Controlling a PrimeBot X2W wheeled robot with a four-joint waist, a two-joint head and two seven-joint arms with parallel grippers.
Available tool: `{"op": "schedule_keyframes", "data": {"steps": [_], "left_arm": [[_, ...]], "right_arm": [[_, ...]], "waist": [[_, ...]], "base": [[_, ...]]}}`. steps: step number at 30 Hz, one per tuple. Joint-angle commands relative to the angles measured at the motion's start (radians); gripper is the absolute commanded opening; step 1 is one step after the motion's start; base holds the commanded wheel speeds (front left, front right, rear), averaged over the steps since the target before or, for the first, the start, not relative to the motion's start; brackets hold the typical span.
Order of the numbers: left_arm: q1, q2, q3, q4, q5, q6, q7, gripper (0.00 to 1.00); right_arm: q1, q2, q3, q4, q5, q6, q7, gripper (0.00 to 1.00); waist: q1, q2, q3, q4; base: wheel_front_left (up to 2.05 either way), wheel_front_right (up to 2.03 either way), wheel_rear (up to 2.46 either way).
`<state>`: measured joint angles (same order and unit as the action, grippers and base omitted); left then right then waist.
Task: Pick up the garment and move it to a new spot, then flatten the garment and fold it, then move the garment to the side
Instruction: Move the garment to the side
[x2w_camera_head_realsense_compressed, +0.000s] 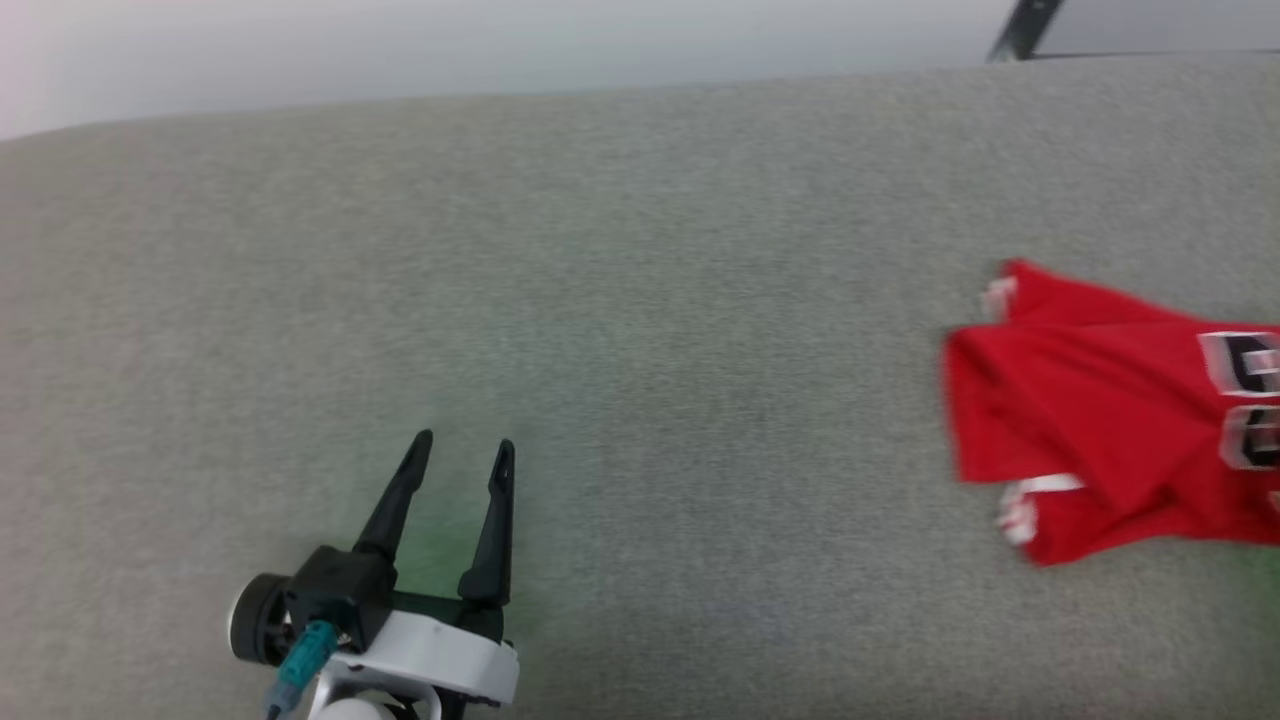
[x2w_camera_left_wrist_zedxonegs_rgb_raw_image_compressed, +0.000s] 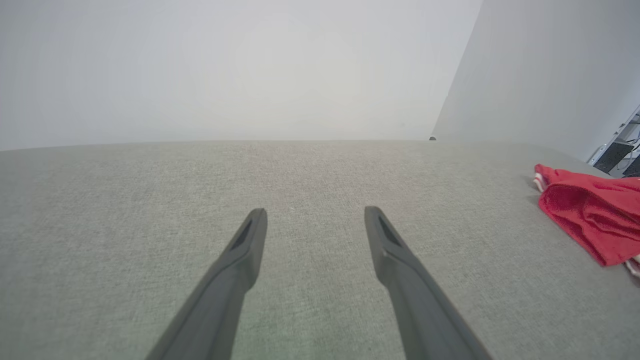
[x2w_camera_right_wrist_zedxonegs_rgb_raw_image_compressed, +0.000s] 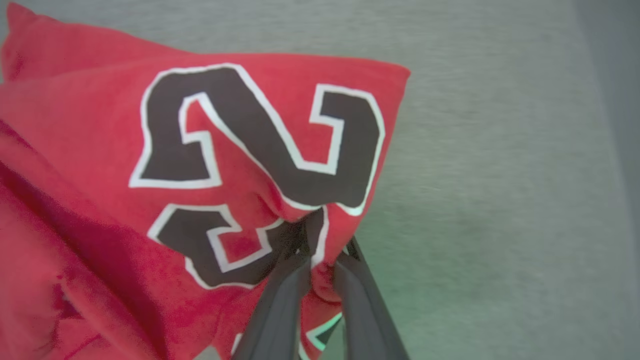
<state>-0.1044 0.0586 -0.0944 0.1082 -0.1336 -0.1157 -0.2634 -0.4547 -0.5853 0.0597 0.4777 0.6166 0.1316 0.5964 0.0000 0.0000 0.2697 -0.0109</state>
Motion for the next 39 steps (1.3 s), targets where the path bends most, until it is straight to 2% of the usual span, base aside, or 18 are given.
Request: {"op": "schedule_keyframes", "data": {"steps": [1,5,11,15,24,30,32,33,39], "left_arm": [[-0.016,0.005,0.0,-0.004,0.005,-0.007,-0.001,1.0],[-0.026,0.016,-0.003,-0.009,0.011,-0.008,-0.001,1.0],[-0.042,0.033,-0.005,-0.018,0.014,-0.009,-0.001,1.0],[-0.055,0.046,-0.009,-0.025,0.019,-0.011,-0.001,1.0],[-0.045,0.061,-0.002,-0.053,0.022,-0.004,-0.001,1.0],[-0.036,0.067,-0.003,-0.066,0.029,0.003,-0.001,1.0],[-0.034,0.068,-0.006,-0.066,0.028,0.003,-0.001,1.0],[-0.033,0.068,-0.007,-0.066,0.027,0.004,-0.001,1.0],[-0.021,0.061,-0.013,-0.056,0.02,0.009,-0.001,1.0]], "right_arm": [[-0.016,-0.024,-0.031,0.018,-0.014,-0.002,-0.02,0.0],[-0.058,-0.079,-0.09,0.068,-0.058,-0.002,-0.073,0.0],[-0.145,-0.099,-0.126,0.126,-0.122,-0.002,-0.121,0.0],[-0.215,-0.114,-0.129,0.19,-0.204,-0.002,-0.159,0.0],[-0.295,-0.038,-0.107,0.343,-0.324,-0.002,-0.251,0.0],[-0.324,-0.027,-0.137,0.446,-0.382,-0.002,-0.32,0.01],[-0.331,-0.022,-0.147,0.471,-0.394,-0.002,-0.34,0.46],[-0.336,-0.021,-0.151,0.481,-0.402,-0.002,-0.35,0.98],[-0.348,-0.012,-0.14,0.503,-0.41,-0.002,-0.403,1.0]], "waist": [[0.0,0.0,0.018,-0.038],[0.0,0.0,0.035,-0.053],[0.0,0.0,0.063,-0.055],[0.0,0.0,0.087,-0.043],[0.0,0.0,0.111,-0.03],[0.0,0.0,0.096,-0.038],[0.0,0.0,0.088,-0.042],[0.0,0.0,0.084,-0.043],[0.0,0.0,0.048,-0.05]], "base": [[0.0,0.0,0.0],[0.0,0.0,0.0],[0.0,0.0,0.0],[0.0,0.0,0.0],[0.0,0.0,0.0],[0.0,0.0,0.0],[0.0,0.0,0.0],[0.0,0.0,0.0],[0.0,0.0,0.0]]}}
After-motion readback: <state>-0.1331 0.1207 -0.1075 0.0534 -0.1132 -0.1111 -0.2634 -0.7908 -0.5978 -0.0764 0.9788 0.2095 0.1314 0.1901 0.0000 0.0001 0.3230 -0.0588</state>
